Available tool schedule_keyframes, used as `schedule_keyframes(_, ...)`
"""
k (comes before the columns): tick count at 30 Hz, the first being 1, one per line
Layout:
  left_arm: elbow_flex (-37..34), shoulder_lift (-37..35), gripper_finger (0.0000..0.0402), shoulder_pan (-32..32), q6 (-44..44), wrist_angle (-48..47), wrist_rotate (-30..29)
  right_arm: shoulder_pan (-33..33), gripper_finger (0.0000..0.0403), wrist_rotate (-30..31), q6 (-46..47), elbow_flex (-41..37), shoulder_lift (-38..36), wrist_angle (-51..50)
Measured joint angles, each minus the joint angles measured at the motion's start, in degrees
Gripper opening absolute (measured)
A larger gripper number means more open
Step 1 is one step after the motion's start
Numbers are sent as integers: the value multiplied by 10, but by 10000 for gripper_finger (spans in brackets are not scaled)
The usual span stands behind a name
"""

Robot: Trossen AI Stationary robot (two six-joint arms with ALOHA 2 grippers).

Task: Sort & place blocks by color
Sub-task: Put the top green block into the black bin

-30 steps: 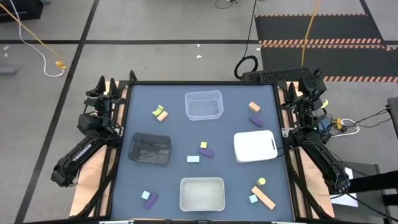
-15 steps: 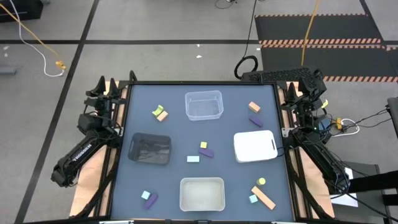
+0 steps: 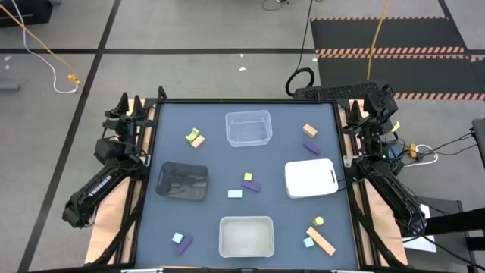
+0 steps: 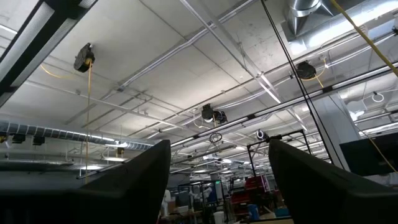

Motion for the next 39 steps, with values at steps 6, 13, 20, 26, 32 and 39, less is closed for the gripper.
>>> schedule_keyframes(6,0,0,255,0,-17,1,0,0,265,0,0,0,0,0)
schedule_keyframes(13,0,0,255,0,-84,-18,36,0,265,0,0,0,0,0)
schedule_keyframes(20,0,7,255,-5,-262,-120,237,0,265,0,0,0,0,0)
schedule_keyframes(26,0,33,255,-42,-331,-129,323,0,265,0,0,0,0,0)
schedule_keyframes(32,0,60,255,-83,-324,-92,310,0,265,0,0,0,0,0)
schedule_keyframes(39,37,121,255,-92,-283,-91,268,0,265,0,0,0,0,0)
